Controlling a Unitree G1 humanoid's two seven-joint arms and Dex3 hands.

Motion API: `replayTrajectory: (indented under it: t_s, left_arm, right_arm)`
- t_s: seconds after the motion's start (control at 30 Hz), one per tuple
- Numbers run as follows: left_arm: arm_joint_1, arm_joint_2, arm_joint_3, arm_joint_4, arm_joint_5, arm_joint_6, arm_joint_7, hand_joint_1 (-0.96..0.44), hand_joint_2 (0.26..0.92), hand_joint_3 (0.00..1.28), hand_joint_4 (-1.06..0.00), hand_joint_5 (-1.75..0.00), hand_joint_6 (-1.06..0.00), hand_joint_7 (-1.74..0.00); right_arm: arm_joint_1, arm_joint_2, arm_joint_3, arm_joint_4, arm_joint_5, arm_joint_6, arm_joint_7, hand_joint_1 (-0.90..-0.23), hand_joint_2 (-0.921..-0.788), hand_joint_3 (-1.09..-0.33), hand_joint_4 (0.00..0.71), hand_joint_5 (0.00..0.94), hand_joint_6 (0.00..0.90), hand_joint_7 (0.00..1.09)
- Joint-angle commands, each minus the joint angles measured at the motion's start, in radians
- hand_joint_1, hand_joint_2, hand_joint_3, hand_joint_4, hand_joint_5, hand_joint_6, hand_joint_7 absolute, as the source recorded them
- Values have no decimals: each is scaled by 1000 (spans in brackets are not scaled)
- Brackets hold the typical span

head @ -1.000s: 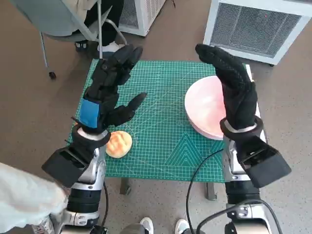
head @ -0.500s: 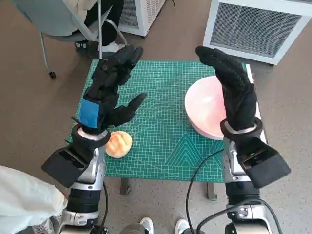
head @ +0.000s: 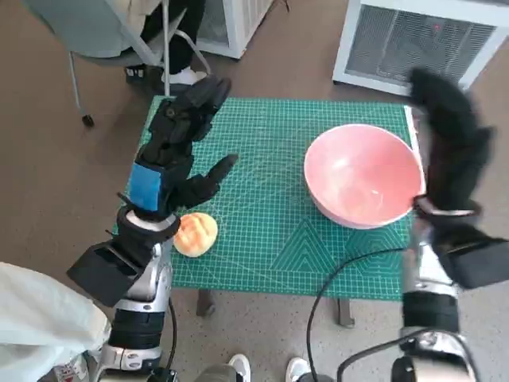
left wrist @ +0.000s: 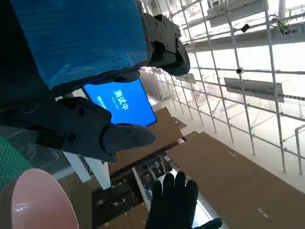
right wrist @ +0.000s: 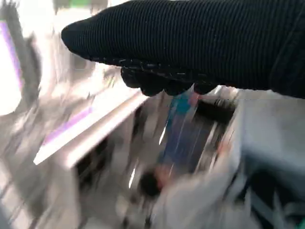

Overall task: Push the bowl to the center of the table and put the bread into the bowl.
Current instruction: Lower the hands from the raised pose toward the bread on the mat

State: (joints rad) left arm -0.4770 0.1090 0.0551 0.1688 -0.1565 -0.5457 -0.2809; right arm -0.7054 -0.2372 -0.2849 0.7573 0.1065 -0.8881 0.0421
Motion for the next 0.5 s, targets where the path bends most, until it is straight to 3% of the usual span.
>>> replayTrajectory:
  t_s: [0.03, 0.13, 0.37, 0.4, 0.5]
  left_arm:
    - [8, -6, 1, 6, 10, -18, 12, -306, 921, 351, -345, -1, -199, -476]
    - [8, -9, 0, 7, 11, -19, 15, -306, 921, 352, -345, -1, -198, -471]
    - [6, -10, -2, 11, 10, -23, 17, -307, 921, 355, -346, -1, -200, -463]
    - [5, -10, -2, 12, 11, -24, 17, -307, 921, 356, -346, -1, -200, -463]
    - [3, -9, -2, 16, 17, -26, 21, -308, 921, 356, -345, -1, -201, -461]
  right_arm:
    - [-10, -41, -34, 145, -49, 3, -112, -512, -921, -832, 276, 138, -1, 803]
    - [-17, -72, -36, 230, -78, 4, -168, -514, -921, -827, 271, 138, -1, 802]
    - [-28, -127, -20, 404, -113, 48, -234, -501, -921, -817, 268, 133, -1, 767]
    - [-29, -131, -18, 420, -115, 54, -236, -496, -921, -815, 266, 129, 0, 753]
    - [-34, -125, -36, 468, -78, 101, -186, -485, -921, -816, 252, 114, 0, 713]
